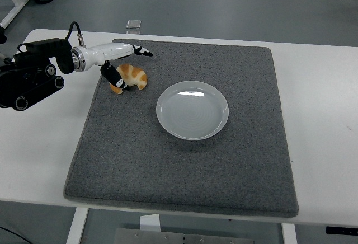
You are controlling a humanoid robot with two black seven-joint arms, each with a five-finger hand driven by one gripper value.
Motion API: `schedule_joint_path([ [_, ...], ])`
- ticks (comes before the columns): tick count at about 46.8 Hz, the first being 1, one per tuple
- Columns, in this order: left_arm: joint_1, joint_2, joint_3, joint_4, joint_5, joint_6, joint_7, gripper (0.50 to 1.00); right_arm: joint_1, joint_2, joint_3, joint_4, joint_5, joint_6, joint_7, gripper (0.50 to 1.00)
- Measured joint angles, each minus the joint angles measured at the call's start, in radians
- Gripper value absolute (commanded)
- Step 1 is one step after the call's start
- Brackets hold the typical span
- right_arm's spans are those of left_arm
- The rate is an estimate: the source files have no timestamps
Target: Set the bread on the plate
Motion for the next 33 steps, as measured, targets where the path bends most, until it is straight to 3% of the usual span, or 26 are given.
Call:
schedule_joint_path([
  [12,0.0,-0.033,0.001,0.063,0.003,0.041,0.002,0.99,0.0,0.0,0.0,0.0,0.0,0.0,0.0,0.952],
  [33,0.006,-0.052,0.054,0.065,0.003,0.042,0.005,0.973,0.0,0.0,0.0,0.0,0.0,0.0,0.0,0.952],
])
